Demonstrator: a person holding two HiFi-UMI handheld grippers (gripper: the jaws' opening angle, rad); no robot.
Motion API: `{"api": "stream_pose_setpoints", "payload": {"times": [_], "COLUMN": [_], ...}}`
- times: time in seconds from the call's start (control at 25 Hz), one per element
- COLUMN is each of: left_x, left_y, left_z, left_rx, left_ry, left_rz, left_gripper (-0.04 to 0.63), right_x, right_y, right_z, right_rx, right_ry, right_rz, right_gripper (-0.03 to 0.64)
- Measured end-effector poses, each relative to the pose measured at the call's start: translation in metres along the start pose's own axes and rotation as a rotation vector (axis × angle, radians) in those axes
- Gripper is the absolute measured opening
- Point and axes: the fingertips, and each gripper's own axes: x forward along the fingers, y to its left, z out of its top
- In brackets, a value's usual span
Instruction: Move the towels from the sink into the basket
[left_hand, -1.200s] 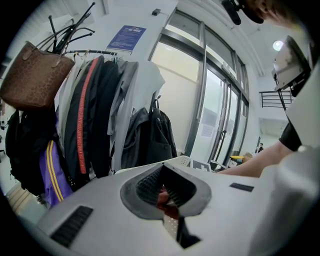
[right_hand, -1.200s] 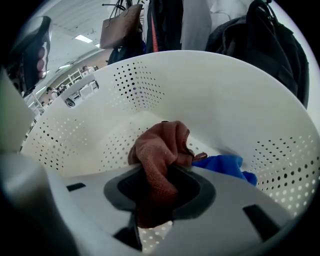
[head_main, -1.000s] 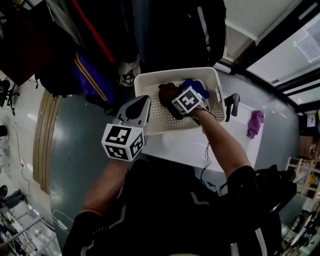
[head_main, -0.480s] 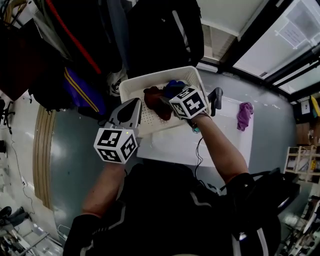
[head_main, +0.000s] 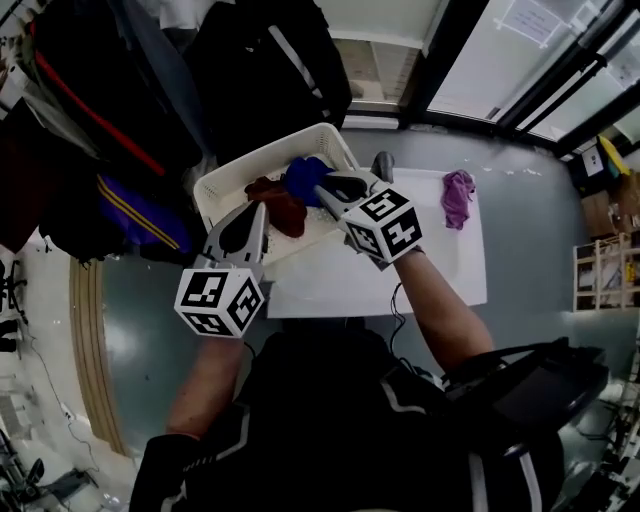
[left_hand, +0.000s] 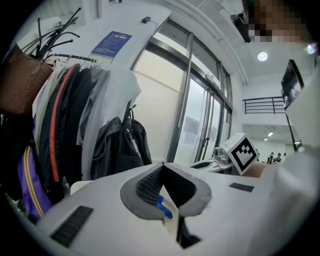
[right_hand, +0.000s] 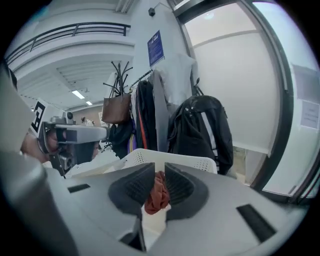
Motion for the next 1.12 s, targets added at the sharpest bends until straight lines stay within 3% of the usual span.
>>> {"api": "stream_pose_setpoints", "payload": {"times": [0.24,0.48,0.68,0.88,1.12], "left_x": [0.011,0.022,0.025,0.024,0.025], "left_y": [-0.049,-0.082,-0.105,-0.123,-0.139], "left_z": [0.009,0.009,0.007,0.006,0.004], "left_rx": [-0.014,0.026,0.074,0.056,0.065], "left_ry": [-0.039,-0.018,-0.019,-0.031,-0.043], "left_rz": [-0.102,-0.153,-0.190,-0.226,-0.265], "left_gripper": [0.006,0.006,0.006,0.006,0.005], "right_x": [-0.057,-0.100,-0.129,-0.156,-0.178], "right_y": [-0.014,-0.022,-0.023,-0.034,-0.044], "right_z": [0.005,-0.002,0.004,-0.002,-0.008], "right_rx": [0.053,0.093,0.027,0.099,0.142], "right_ry": [-0.126,-0.186,-0.250,-0.283,-0.308], "right_rz": [-0.077,-0.140,-0.191,-0.260,-0.281], "right_gripper": [0.035,0.018,0.012,0.009,0.008]}}
